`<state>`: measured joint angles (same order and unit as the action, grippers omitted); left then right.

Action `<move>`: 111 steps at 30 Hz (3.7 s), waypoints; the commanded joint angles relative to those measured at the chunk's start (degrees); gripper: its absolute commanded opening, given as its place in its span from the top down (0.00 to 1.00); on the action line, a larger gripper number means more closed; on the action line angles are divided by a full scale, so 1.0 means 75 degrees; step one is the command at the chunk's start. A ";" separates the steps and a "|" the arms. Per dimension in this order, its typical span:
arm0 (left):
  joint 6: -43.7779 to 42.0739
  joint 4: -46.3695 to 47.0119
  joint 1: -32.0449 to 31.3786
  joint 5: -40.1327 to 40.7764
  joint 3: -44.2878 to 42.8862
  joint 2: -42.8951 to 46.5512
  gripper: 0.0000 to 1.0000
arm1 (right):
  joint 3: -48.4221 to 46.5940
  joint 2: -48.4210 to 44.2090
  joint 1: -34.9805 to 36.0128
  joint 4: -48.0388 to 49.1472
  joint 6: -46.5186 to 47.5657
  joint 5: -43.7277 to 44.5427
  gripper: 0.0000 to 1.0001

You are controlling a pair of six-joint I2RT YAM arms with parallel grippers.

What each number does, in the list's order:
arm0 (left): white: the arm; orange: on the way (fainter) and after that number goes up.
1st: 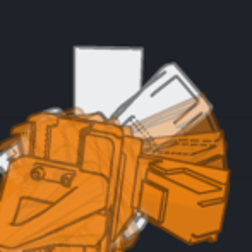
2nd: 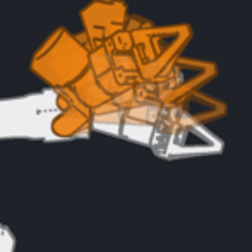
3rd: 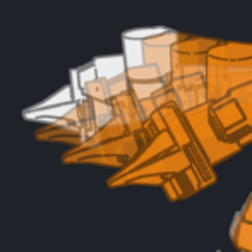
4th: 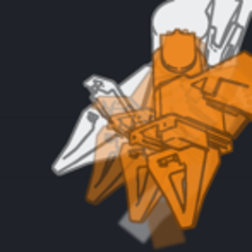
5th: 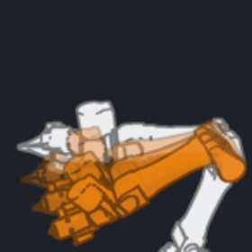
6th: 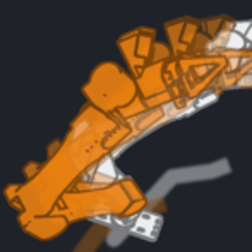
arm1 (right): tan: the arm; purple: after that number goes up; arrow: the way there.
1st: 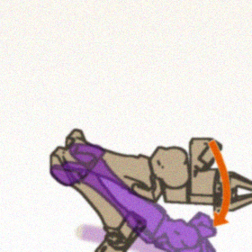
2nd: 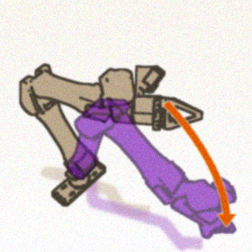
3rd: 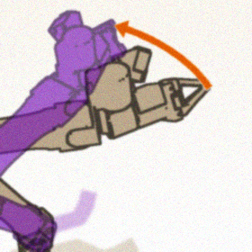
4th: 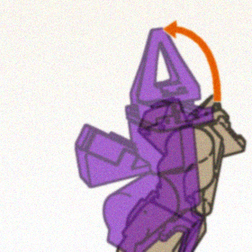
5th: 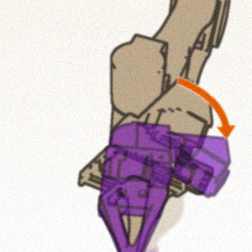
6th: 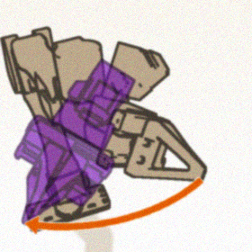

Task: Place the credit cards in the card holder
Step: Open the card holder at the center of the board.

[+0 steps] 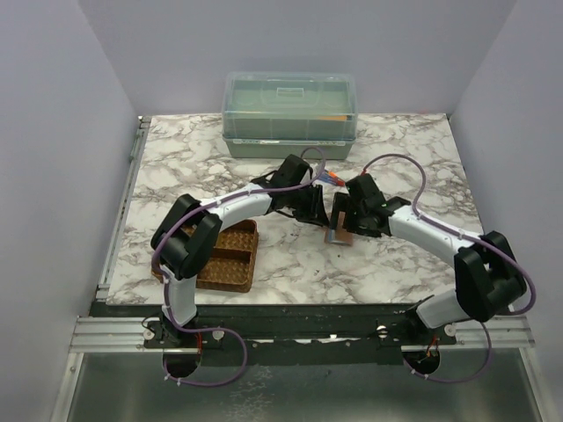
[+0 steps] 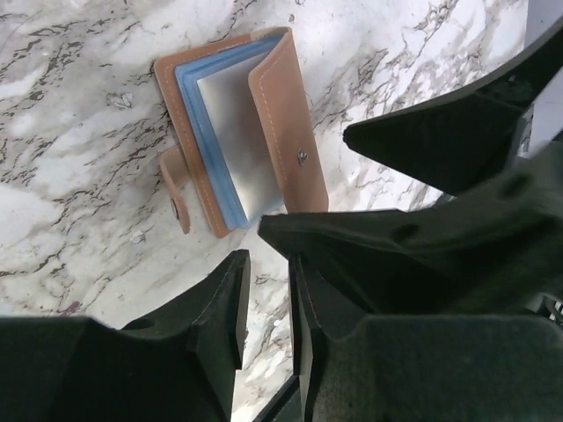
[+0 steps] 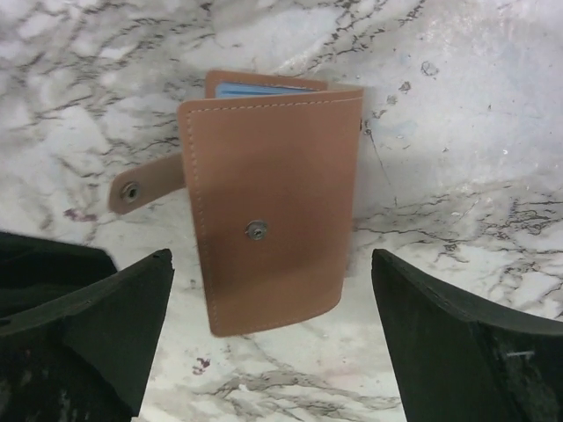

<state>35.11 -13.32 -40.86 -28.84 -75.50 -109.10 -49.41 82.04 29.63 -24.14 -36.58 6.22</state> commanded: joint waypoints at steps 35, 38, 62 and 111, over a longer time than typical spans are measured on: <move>0.0041 -0.0891 0.0201 0.1429 -0.0415 -0.1141 0.91 | 0.2123 -0.0673 -0.0121 0.2522 -0.0481 -0.1303 0.86; 0.0058 -0.0965 0.0198 0.1524 -0.0441 -0.1319 0.93 | 0.1400 -0.0451 -0.0111 0.0706 -0.0378 0.0006 0.69; 0.0099 -0.1136 0.0192 0.1457 -0.0535 -0.1298 0.95 | -0.0783 0.0542 -0.0036 0.1365 -0.0710 -0.2122 0.75; 0.0303 -0.1057 0.0308 0.1202 -0.0534 -0.1249 1.00 | -0.1162 0.1934 0.0875 -0.0349 -0.0268 0.1775 0.26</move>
<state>36.23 -20.05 -39.09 -20.97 -79.37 -116.92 -55.51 93.25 34.00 -21.43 -37.28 11.51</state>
